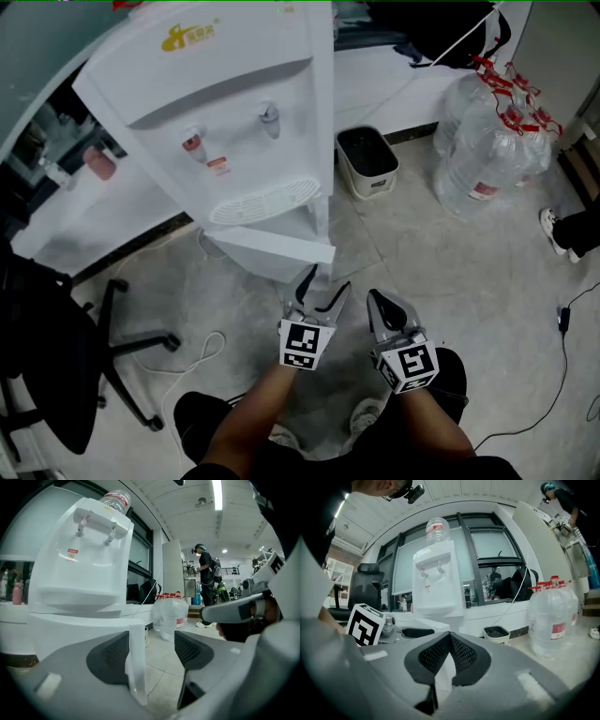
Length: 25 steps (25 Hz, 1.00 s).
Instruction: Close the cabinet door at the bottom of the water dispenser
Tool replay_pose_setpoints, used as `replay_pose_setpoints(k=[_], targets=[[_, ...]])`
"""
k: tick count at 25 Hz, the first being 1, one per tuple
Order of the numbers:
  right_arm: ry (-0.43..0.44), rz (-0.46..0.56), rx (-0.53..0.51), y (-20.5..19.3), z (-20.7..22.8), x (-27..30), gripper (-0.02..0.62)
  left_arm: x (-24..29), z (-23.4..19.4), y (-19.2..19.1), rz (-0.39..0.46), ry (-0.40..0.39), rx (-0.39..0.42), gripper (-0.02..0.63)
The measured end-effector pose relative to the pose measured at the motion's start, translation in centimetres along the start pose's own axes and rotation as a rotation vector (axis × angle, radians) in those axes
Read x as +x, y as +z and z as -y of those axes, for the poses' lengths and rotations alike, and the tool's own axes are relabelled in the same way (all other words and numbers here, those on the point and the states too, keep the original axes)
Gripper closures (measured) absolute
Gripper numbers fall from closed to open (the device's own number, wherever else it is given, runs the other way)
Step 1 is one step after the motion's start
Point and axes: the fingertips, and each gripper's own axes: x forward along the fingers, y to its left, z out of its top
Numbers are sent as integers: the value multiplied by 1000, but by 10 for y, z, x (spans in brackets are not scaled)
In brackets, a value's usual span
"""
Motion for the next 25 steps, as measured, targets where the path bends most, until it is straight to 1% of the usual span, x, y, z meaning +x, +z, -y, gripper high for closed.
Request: replay_pose_setpoints(k=[2, 5, 8, 11, 16, 19, 22, 25], targets=[[-6, -2, -25, 6, 4, 7, 592, 7, -1, 2, 2, -6, 1, 284], [-1, -5, -89, 13, 15, 23, 592, 18, -5, 4, 4, -1, 4, 284], [-4, -11, -98, 14, 36, 37, 592, 31, -10, 7, 2, 19, -1, 284], [-22, -39, -85, 5, 53, 47, 592, 45, -14, 11, 2, 37, -9, 279], [-2, -42, -113, 4, 56, 67, 592, 63, -24, 16, 16, 59, -28, 279], [0, -29, -161, 8, 56, 79, 592, 71, -28, 16, 16, 60, -15, 279], [-18, -12, -214, 11, 62, 86, 592, 80, -36, 19, 28, 67, -16, 279], [-15, -19, -249, 0, 68, 86, 592, 92, -44, 21, 37, 84, -28, 276]])
